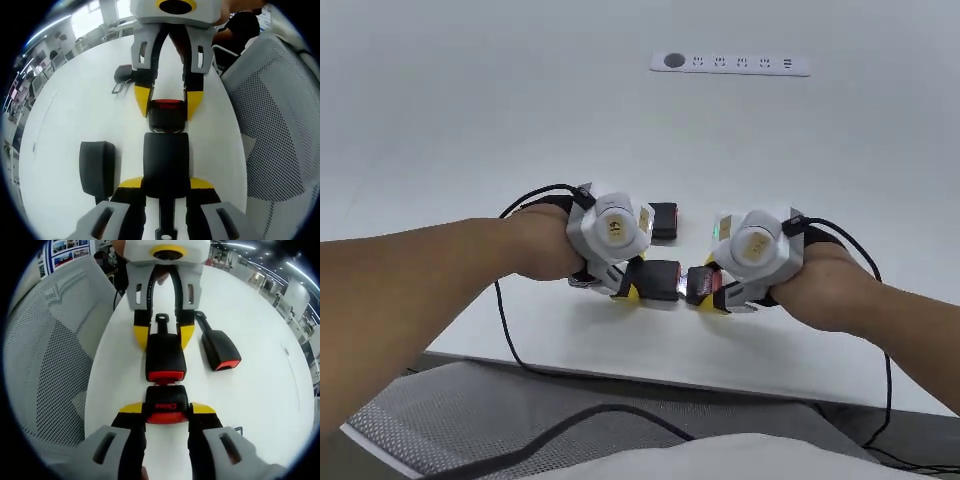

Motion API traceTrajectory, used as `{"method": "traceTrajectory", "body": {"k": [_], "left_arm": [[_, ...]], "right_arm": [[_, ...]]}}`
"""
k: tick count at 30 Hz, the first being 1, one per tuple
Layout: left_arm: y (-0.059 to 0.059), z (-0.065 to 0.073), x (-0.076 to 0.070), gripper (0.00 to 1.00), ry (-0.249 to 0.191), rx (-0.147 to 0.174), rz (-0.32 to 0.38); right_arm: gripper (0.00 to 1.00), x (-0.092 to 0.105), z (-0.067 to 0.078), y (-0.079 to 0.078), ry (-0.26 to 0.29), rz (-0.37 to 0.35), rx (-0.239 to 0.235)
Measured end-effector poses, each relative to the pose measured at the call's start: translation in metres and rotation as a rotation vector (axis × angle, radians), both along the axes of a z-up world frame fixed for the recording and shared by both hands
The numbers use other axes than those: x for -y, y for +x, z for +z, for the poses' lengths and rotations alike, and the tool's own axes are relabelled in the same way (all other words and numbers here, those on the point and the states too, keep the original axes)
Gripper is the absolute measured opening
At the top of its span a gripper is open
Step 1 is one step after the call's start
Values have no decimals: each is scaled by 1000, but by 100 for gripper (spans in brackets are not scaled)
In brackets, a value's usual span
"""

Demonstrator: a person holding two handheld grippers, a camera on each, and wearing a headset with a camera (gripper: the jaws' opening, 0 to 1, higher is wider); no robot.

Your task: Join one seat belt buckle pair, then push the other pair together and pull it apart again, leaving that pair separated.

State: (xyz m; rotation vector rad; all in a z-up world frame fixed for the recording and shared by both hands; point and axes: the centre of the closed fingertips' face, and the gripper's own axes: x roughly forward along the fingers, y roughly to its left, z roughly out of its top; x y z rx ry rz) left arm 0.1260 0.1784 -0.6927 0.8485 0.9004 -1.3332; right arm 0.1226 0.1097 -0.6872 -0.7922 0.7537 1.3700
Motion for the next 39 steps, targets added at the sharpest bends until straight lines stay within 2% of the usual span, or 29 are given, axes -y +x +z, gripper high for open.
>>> {"method": "traceTrajectory", "body": {"k": [4, 11, 17, 21, 27, 30, 32, 37, 39], "left_arm": [[-1, 1, 0, 30, -10, 6, 9], [0, 0, -1, 30, -18, 14, -5], [1, 0, -1, 31, -5, 2, 6], [0, 0, -1, 31, 1, 17, -4], [0, 0, -2, 32, -2, 7, 0], [1, 0, -1, 32, 29, 17, -3], [-4, 0, 1, 33, 34, 16, -2], [-1, 0, -1, 33, 37, -3, 36], [-2, 0, -1, 33, 53, -5, 36]], "right_arm": [[30, 1, -1, 2, 15, -24, -19], [30, -1, -2, 2, 22, -42, -19], [31, 0, -2, 0, 18, -39, -10], [31, 2, -2, 0, 10, -42, 0], [32, 0, -1, -2, 16, -51, -9], [33, 0, -3, -3, -28, -51, -9], [33, 1, -3, -5, -51, -43, -5], [34, 1, -3, -3, -58, -56, -2], [35, 1, -3, -1, -68, -81, 6]]}}
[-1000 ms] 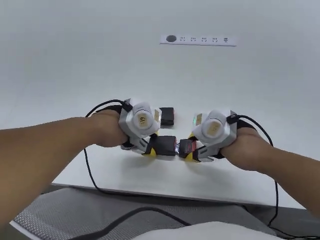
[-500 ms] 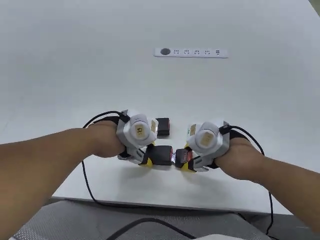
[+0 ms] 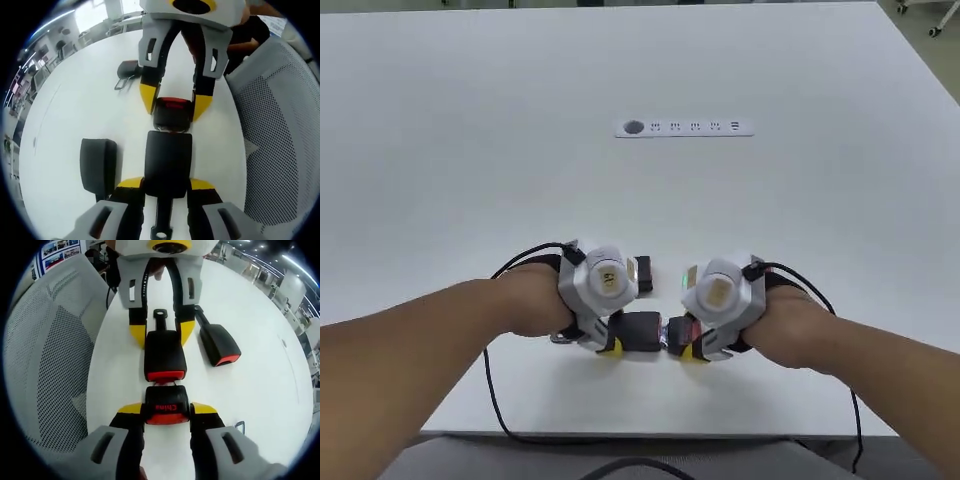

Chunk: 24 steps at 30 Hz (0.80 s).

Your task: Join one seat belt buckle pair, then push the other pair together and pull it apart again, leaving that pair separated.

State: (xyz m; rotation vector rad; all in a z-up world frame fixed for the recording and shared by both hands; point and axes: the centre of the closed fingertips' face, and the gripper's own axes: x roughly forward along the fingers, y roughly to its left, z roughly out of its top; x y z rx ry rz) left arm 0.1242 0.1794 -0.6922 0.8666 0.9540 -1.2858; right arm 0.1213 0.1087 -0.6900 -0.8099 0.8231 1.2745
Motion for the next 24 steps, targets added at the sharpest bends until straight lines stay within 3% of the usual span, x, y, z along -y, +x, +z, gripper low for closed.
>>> {"method": "traceTrajectory", "body": {"k": [3, 6, 8, 11, 12, 14, 15, 18, 22, 24], "left_arm": [[1, 1, -1, 35, 15, 24, -9], [3, 4, -2, 41, 9, 47, 1], [6, 11, 0, 43, -15, 59, 18], [6, 26, 3, 43, -29, 70, 27], [6, 25, 4, 44, -36, 69, 25], [8, 42, 10, 47, -83, 69, 57], [14, 52, 16, 48, -130, 83, 84], [27, 62, 17, 48, -170, 98, 115], [41, 67, 16, 47, -167, 122, 124], [52, 63, 11, 47, -162, 128, 134]], "right_arm": [[36, 3, 2, -1, -2, -25, 6], [44, 7, 8, -2, 5, -24, 10], [41, 9, 21, -3, 21, -19, 15], [39, 7, 27, 1, 64, -23, 14], [40, 8, 29, 2, 68, -26, 16], [42, 8, 38, 3, 92, -38, 12], [41, 10, 40, 7, 99, -34, 16], [39, 18, 48, 13, 113, -49, 23], [36, 37, 50, 25, 100, -69, 34], [35, 47, 47, 31, 78, -65, 35]]}}
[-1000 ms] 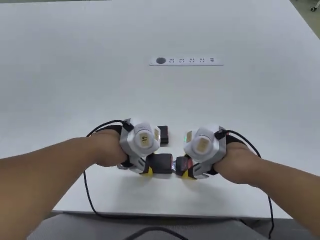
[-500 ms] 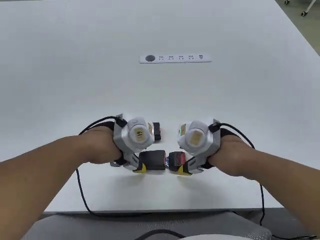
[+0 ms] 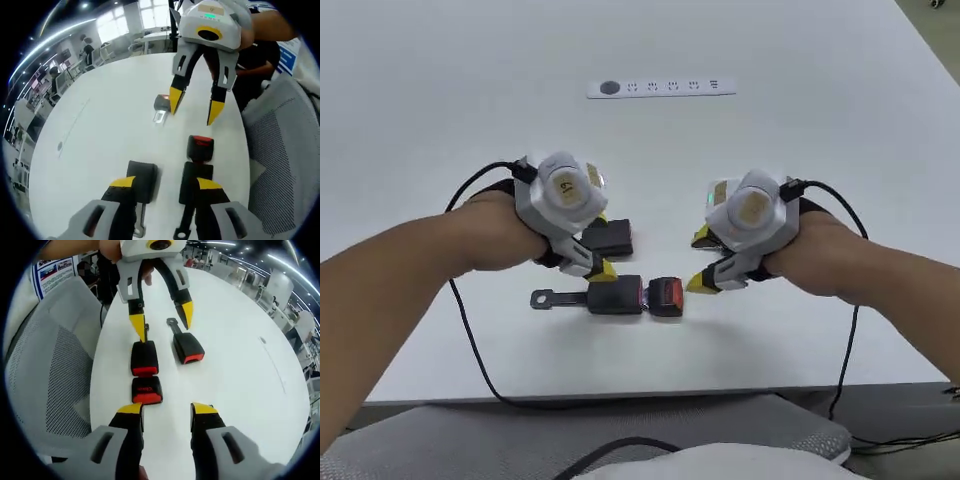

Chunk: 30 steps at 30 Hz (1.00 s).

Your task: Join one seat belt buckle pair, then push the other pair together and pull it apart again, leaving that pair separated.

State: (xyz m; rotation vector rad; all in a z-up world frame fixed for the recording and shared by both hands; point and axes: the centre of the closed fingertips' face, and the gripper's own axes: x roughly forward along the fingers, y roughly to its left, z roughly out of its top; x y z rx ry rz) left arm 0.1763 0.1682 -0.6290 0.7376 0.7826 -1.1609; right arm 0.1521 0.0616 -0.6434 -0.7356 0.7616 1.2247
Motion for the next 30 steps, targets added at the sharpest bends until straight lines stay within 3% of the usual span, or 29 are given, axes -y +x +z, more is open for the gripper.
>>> {"method": "traceTrajectory", "body": {"k": [3, 7, 8, 11, 15, 22, 23, 28, 30], "left_arm": [[13, -10, -5, 47, 17, 17, -2], [24, -19, -13, 46, 37, 11, -5], [33, -24, -16, 46, 39, 7, 5], [32, -25, -22, 46, 59, -22, 51], [35, -34, -24, 45, 72, -22, 6], [40, -48, -24, 38, 112, -45, -21], [41, -51, -23, 38, 119, -40, -50], [43, -62, -20, 36, 159, -49, -102], [46, -62, -17, 34, 147, -51, -96]], "right_arm": [[33, 12, -6, 8, -12, -1, 1], [33, 35, -7, 25, -41, -33, 26], [33, 43, -6, 31, -49, -49, 37], [33, 60, -9, 42, -65, -82, 42], [32, 68, -11, 46, -73, -101, 38], [33, 77, -27, 58, -96, -86, 33], [34, 76, -28, 59, -94, -85, 32], [33, 82, -45, 57, -123, -46, -7], [32, 86, -50, 59, -115, -53, -21]]}}
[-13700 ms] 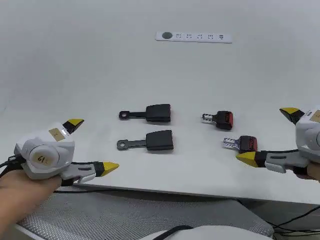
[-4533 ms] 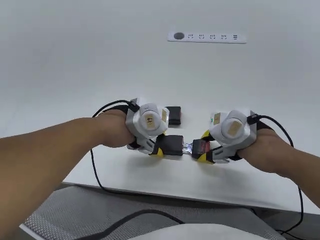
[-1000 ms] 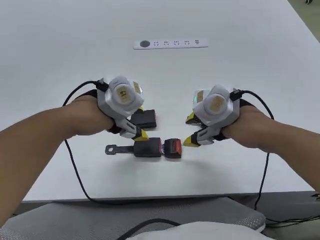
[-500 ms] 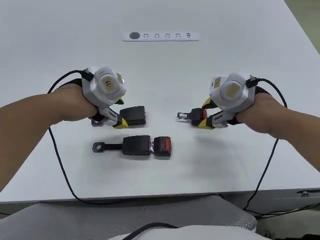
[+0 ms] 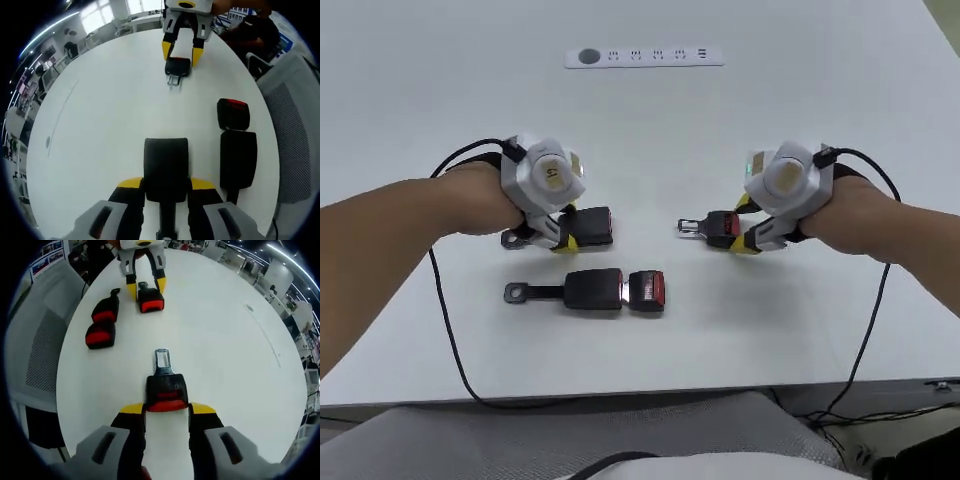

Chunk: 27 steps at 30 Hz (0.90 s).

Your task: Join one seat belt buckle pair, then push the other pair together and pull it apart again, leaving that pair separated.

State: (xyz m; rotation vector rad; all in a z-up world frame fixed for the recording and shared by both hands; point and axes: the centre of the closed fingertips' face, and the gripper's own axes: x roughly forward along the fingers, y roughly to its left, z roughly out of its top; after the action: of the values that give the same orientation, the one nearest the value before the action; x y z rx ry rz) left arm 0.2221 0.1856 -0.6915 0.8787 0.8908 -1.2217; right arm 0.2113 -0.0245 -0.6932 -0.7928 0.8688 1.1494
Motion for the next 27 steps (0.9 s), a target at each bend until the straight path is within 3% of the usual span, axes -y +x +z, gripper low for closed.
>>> {"method": "traceTrajectory", "body": {"k": [5, 12, 27], "left_arm": [[0, -1, 0, 34, 2, 0, -29], [-3, -3, 2, 32, 44, 9, -69], [-3, -3, 2, 32, 62, -8, -59]], "right_arm": [[32, -3, -2, -1, 5, 18, -10], [31, -3, -3, -1, 29, 27, -29], [32, -3, 1, -3, 32, 28, -30]]}}
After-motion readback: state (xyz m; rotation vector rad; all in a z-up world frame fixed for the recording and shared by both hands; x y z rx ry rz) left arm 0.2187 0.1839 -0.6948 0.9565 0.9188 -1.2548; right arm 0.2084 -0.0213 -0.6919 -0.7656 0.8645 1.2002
